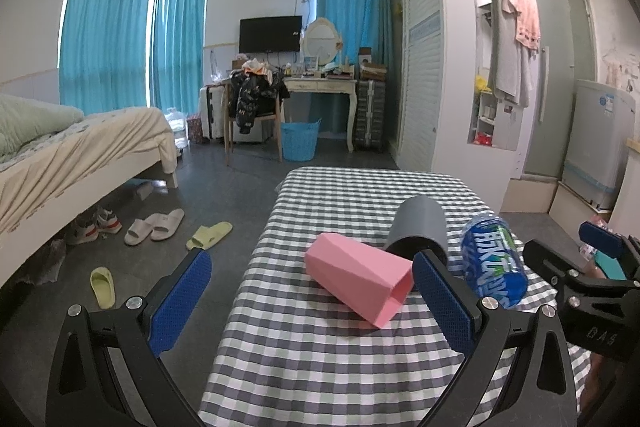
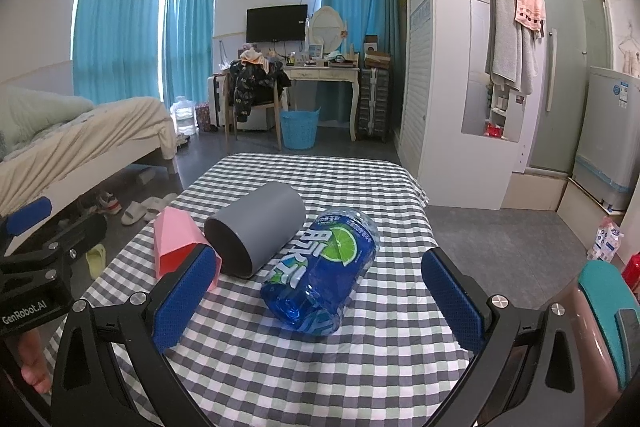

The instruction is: Flip cup upside down

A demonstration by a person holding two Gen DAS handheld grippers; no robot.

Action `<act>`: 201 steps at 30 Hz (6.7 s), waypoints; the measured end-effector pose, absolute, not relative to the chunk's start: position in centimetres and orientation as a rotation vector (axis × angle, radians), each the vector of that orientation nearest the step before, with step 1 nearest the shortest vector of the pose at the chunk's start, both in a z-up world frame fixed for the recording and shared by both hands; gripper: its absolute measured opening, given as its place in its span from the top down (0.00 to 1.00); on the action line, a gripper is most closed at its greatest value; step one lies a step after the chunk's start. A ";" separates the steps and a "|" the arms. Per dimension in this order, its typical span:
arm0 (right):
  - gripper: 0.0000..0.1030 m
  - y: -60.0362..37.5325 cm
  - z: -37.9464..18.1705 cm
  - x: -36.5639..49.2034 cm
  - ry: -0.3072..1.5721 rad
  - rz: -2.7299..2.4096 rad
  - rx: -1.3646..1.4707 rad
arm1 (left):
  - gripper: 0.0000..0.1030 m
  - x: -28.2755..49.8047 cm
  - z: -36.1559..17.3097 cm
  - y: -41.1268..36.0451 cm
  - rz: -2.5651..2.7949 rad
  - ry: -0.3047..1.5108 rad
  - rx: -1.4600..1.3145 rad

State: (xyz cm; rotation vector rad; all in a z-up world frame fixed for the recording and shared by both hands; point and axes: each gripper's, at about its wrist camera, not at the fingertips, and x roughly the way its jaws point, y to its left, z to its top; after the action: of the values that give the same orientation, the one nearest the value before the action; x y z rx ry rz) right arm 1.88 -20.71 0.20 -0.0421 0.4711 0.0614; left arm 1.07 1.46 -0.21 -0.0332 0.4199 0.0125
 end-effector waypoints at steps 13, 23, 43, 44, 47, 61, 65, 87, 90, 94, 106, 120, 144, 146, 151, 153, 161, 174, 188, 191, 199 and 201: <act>0.00 -14.8 1.4 9.1 0.662 0.099 -0.106 | 0.00 3.8 -1.3 5.1 0.123 0.529 -0.105; 0.01 -11.4 -2.6 16.3 0.860 0.051 -0.115 | 0.00 4.6 -1.9 7.7 0.140 0.589 -0.172; 0.14 -12.2 -4.6 19.1 0.947 -0.004 -0.108 | 0.00 4.6 -2.2 8.8 0.128 0.614 -0.206; 0.15 -12.2 -4.6 19.1 0.948 -0.003 -0.109 | 0.00 4.6 -2.2 8.8 0.128 0.613 -0.207; 0.27 -12.3 -4.0 19.0 0.935 0.000 -0.108 | 0.00 4.6 -2.3 8.9 0.128 0.612 -0.213; 0.41 -12.6 0.5 14.3 0.865 0.045 -0.105 | 0.00 4.5 -2.3 8.7 0.127 0.604 -0.220; 0.43 -12.2 0.6 10.4 0.875 0.066 -0.121 | 0.00 4.3 -2.2 8.4 0.127 0.600 -0.202; 0.55 -14.3 0.1 -1.8 0.863 0.185 -0.075 | 0.00 -1.0 -2.5 5.1 0.089 0.591 -0.061; 0.55 -15.3 1.2 -2.0 0.822 0.202 -0.064 | 0.00 -1.9 -1.5 4.3 0.085 0.574 -0.033; 0.48 -17.3 3.0 -2.0 0.733 0.243 -0.085 | 0.00 -2.1 0.3 2.5 0.072 0.578 -0.011; 0.18 -24.3 5.3 0.0 0.541 0.254 -0.025 | 0.00 0.3 2.8 -5.3 -0.036 0.694 0.013; 0.18 -28.2 -0.2 3.5 0.748 0.187 -0.010 | 0.01 5.0 -1.8 -9.6 -0.037 0.866 0.063; 0.18 -28.2 -0.7 3.7 0.739 0.148 -0.008 | 0.30 5.4 -1.4 -10.0 -0.146 0.922 0.046; 0.18 -28.5 -0.5 3.6 0.733 0.145 -0.001 | 0.30 5.1 -0.6 -9.9 -0.145 0.890 0.051; 0.18 -29.1 -0.2 3.4 0.725 0.135 0.011 | 0.30 4.2 0.4 -10.0 -0.134 0.838 0.067; 0.18 -29.2 -0.1 3.3 0.722 0.135 0.014 | 0.30 3.9 0.4 -10.0 -0.133 0.829 0.067; 0.18 -29.8 0.2 3.0 0.708 0.128 0.029 | 0.30 -0.2 0.3 -10.3 -0.184 0.820 0.109; 0.18 -29.9 1.0 1.9 0.683 0.121 0.033 | 0.23 -1.7 -3.3 -10.3 -0.209 0.857 0.123; 0.18 -30.5 0.9 1.7 0.680 0.121 0.048 | 0.29 -0.7 -3.8 -9.8 -0.178 0.785 0.023; 0.18 -30.5 0.9 1.7 0.682 0.117 0.049 | 0.29 0.5 -3.5 -10.2 -0.179 0.772 0.024; 0.18 -30.7 0.9 2.0 0.685 0.115 0.049 | 0.29 3.3 -4.6 -11.9 -0.181 0.785 0.048; 0.18 -30.7 0.9 2.0 0.688 0.113 0.049 | 0.29 2.9 -4.9 -11.9 -0.180 0.767 0.053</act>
State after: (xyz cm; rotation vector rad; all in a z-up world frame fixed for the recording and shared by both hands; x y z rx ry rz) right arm 1.96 -30.65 0.87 0.0493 0.6876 0.1129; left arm 2.90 -11.90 -4.88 0.0531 0.7666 -0.1804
